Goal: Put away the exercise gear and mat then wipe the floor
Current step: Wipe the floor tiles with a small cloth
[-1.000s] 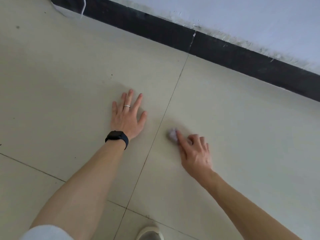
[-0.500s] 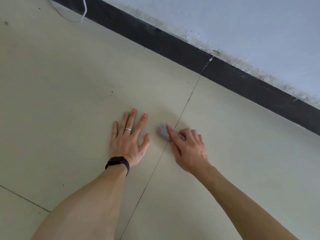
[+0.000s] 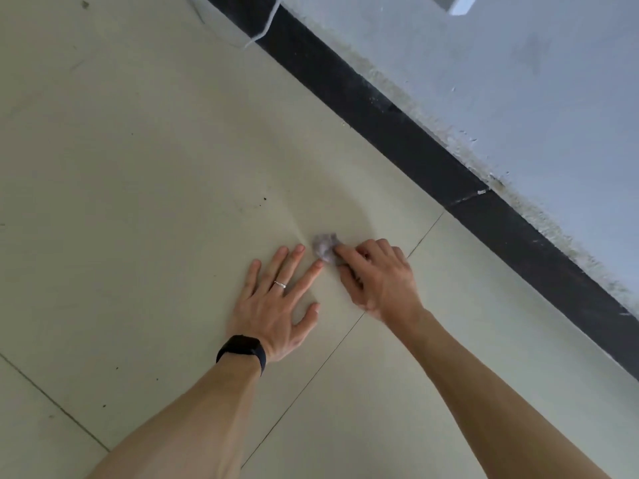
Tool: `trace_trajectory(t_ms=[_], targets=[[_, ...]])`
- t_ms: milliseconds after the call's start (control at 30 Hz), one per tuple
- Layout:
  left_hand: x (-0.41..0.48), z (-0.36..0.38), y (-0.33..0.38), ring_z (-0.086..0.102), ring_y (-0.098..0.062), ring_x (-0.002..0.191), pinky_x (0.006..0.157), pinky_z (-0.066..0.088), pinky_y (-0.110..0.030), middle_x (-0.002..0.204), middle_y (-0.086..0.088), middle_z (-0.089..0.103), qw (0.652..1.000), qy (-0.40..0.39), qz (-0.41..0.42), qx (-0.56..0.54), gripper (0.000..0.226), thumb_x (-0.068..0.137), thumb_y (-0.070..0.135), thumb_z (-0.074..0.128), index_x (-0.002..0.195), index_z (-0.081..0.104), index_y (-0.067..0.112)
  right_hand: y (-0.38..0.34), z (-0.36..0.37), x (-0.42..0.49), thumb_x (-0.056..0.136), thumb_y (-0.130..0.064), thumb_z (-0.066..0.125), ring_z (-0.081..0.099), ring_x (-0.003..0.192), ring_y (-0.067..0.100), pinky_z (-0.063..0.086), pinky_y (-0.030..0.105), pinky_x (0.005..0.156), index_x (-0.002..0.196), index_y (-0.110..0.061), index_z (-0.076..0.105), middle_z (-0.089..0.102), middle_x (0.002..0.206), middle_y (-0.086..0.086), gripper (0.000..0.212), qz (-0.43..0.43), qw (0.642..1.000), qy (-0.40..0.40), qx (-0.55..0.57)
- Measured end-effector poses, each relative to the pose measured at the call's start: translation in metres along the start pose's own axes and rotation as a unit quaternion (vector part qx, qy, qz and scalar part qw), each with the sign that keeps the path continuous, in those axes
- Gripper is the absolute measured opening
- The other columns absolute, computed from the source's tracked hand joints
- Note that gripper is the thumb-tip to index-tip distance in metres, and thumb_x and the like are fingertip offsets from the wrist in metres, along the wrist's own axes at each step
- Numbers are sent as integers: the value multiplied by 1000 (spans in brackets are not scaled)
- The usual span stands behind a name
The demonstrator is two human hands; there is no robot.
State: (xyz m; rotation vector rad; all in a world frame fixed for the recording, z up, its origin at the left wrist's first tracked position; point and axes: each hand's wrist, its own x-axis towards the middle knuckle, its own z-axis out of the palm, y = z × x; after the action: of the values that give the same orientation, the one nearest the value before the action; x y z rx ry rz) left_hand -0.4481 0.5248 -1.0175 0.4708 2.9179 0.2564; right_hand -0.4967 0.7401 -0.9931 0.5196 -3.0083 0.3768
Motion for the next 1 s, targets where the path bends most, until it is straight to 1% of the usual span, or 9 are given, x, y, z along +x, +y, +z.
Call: trace_trajectory(t_ms=[67, 200, 267, 433, 533, 633, 767, 833, 1000], targets=[[1, -1, 2, 7, -18, 154, 123, 9, -49, 168, 5, 2, 1000, -1, -1, -7, 71, 93, 58, 31, 158, 11, 39, 24, -5, 26, 99, -40, 52, 56, 83, 27, 45, 41, 73, 120, -33, 67, 59, 94, 3, 27, 59, 997, 19, -36], [1, 0, 1, 2, -17, 154, 123, 5, -48, 168, 7, -5, 1000, -8, -4, -14, 72, 93, 59, 29, 158, 4, 41, 42, -9, 78, 99, -32, 49, 50, 109, 37, 45, 47, 94, 133, -30, 56, 56, 117, 14, 35, 378, 922, 57, 70], [1, 0, 1, 4, -17, 154, 123, 6, -49, 168, 7, -4, 1000, -7, -5, -20, 73, 93, 59, 32, 158, 5, 41, 14, -5, 82, 100, -36, 47, 50, 104, 31, 45, 44, 90, 134, -29, 55, 55, 115, 10, 35, 320, 945, 26, 61], [3, 0, 2, 2, -18, 154, 123, 4, -49, 168, 6, -6, 999, -2, -1, -36, 73, 93, 60, 33, 158, 6, 41, -9, 2, 78, 101, -37, 49, 49, 86, 23, 47, 39, 73, 133, -34, 59, 55, 102, 3, 33, -55, 995, -74, 42], [4, -2, 1, 1, -17, 154, 123, 2, -48, 168, 6, -3, 999, -1, -2, -43, 71, 94, 60, 35, 158, 10, 41, 16, -2, 112, 102, -39, 45, 49, 105, 29, 44, 42, 88, 135, -42, 54, 55, 116, 5, 34, 112, 993, -38, -10], [3, -1, 0, 2, -17, 154, 123, 3, -48, 168, 5, 1, 999, -1, -3, -50, 69, 94, 59, 36, 157, 15, 41, 4, 2, 115, 103, -36, 42, 43, 117, 31, 43, 45, 99, 139, -45, 49, 48, 127, 7, 38, 354, 932, -12, 81], [3, -3, 1, 2, -16, 154, 124, 2, -48, 167, 3, 9, 999, -8, -9, -53, 64, 93, 58, 34, 153, 32, 36, -56, 12, 48, 100, -36, 41, 45, 102, 27, 43, 39, 89, 138, -43, 55, 52, 117, 4, 41, 107, 985, -69, 112], [4, -5, 1, -6, -15, 153, 123, -6, -47, 168, 4, 0, 998, -28, -6, -52, 65, 95, 59, 29, 156, 20, 38, -48, 6, 32, 102, -38, 38, 45, 103, 24, 41, 35, 91, 139, -45, 53, 53, 116, 2, 41, 55, 987, -109, 105], [2, -9, 1, -21, -16, 151, 121, -15, -47, 165, 6, -20, 997, -54, 7, -58, 70, 96, 59, 24, 157, -5, 40, -1, -20, 55, 105, -28, 38, 44, 116, 33, 41, 42, 97, 145, -46, 44, 48, 130, 9, 44, 300, 947, -117, 13]])
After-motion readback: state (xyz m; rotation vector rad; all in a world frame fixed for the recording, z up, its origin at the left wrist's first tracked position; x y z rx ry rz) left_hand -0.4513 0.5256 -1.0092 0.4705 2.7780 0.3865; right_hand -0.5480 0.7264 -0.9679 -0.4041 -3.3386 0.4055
